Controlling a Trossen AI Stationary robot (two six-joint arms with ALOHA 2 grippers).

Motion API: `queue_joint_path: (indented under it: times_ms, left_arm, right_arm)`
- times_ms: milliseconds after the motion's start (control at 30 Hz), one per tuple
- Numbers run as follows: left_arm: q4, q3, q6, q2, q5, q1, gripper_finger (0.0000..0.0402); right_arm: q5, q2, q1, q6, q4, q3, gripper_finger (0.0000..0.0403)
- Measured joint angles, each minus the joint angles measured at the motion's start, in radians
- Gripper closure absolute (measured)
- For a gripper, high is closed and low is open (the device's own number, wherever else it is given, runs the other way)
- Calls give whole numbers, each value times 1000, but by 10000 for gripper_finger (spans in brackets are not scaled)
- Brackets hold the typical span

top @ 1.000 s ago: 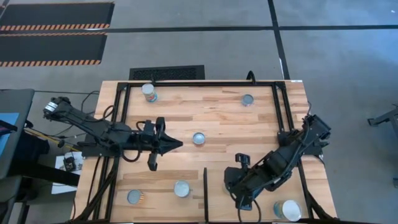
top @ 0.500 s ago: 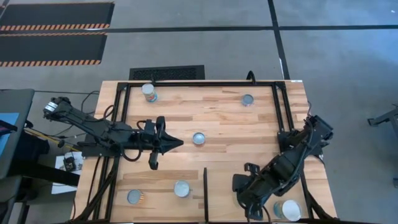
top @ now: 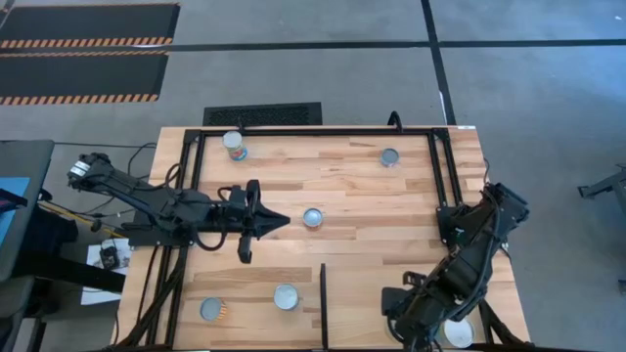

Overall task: Pick and place cans onto a shelf
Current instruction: Put the canned carrots on the shelf, then put the canned tuna on the shelf

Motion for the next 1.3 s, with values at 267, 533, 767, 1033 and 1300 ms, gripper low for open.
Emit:
queue_joint_path:
  times_ms: [267,533,767,1033,1300]
  left_arm:
    - [0,0,0,0,0,5,401]
    - [-1,0,0,0,-21,5,401]
    - [-14,0,0,0,-25,5,401]
    - [-15,0,0,0,-26,5,401]
    - [-15,0,0,0,-26,5,401]
  right_arm:
    - [-51,-2,25,25,-46,0,397]
    - [-46,-39,33,79,-109,-4,397]
    - [-50,-56,43,82,-144,-4,397]
    - [-68,-57,56,76,-113,-4,397]
    - [-75,-57,62,87,-99,-3,397]
